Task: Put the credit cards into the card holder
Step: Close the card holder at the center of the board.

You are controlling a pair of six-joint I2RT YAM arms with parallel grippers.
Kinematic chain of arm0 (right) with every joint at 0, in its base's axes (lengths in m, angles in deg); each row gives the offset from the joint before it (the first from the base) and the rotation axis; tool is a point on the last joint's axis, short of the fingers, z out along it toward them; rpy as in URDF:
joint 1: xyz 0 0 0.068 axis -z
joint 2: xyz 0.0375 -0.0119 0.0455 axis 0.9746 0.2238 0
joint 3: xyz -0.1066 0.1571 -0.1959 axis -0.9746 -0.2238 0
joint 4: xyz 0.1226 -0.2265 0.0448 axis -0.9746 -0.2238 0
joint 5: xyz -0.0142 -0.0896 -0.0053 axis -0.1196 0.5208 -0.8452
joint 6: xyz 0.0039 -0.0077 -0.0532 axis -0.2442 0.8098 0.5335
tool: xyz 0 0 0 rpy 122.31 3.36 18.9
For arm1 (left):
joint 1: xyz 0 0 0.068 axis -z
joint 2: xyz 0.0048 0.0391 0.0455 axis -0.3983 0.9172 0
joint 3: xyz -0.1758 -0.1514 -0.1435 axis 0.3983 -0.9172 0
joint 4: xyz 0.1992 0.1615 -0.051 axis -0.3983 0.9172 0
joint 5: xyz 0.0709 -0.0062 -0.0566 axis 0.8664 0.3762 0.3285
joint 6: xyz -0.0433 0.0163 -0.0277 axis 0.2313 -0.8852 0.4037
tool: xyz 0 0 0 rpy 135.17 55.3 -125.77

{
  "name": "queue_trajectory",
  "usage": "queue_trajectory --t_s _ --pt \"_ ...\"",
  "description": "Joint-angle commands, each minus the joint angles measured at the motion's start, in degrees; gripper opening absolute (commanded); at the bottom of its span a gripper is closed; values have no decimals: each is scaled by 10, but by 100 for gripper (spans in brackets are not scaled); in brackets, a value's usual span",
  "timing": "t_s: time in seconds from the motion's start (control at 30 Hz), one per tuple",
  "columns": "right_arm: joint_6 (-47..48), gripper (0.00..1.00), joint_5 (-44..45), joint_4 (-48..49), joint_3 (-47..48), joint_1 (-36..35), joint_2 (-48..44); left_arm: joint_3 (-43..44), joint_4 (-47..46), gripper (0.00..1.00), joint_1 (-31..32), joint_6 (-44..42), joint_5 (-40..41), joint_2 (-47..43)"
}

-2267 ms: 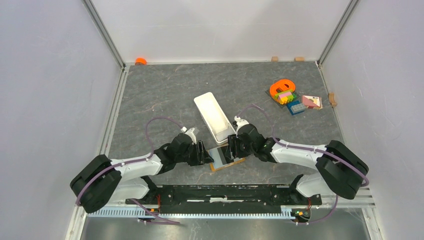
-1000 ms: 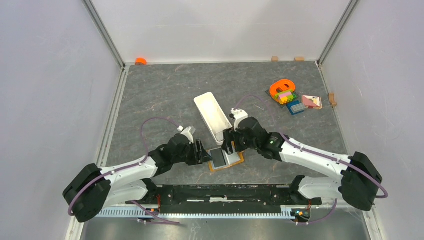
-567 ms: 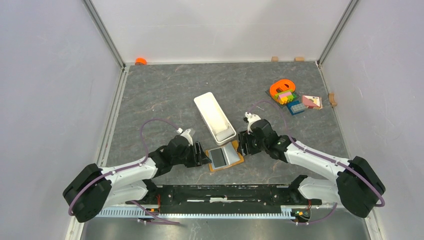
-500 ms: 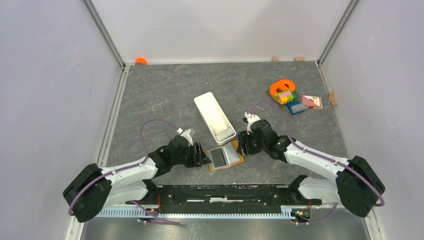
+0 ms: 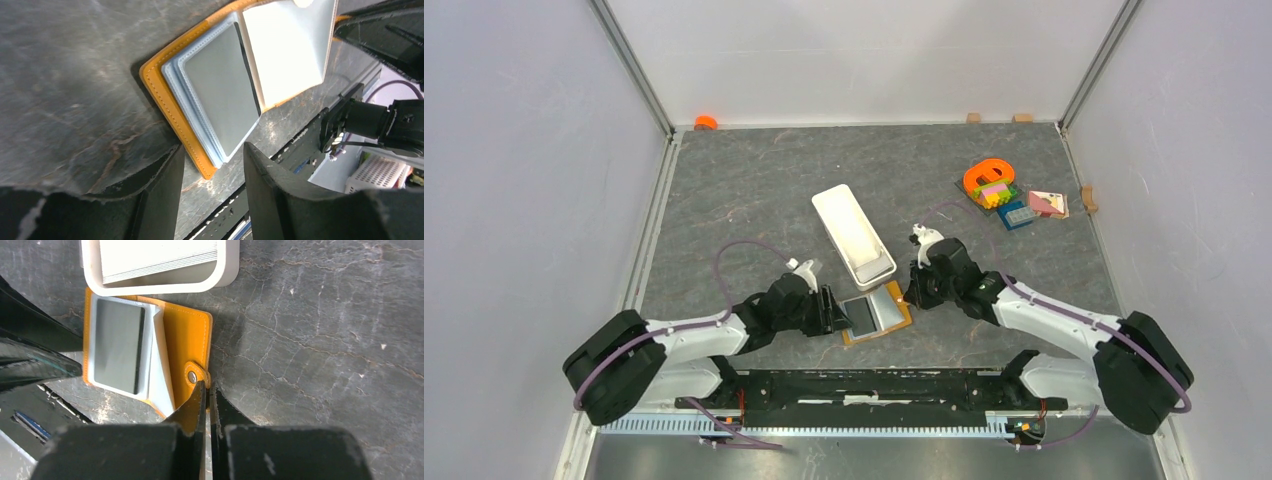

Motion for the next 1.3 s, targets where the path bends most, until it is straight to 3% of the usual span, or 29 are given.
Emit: queue_trajectory --t_s 0.0,0.27,0.53,0.7,0.93,1.07,1.27 --pt "17 0 17 -37 32 5 -49 11 -53 54 32 23 5 45" --pt "32 0 -16 -112 67 7 -111 76 -157 53 87 26 1 172" --pt "-1 0 -106 -68 16 7 -123 110 -261 50 103 30 -1 266" --pt "-26 0 -141 -5 -35 6 -101 72 -246 52 103 12 30 213" --pt "-39 0 -154 56 -61 -10 -53 30 -63 62 102 -12 89 42" --pt "-44 13 -147 78 -65 -34 -15 48 43 68 103 -24 109 -20" --pt "-25 43 -146 58 -35 -50 -13 84 70 71 102 -26 107 -17"
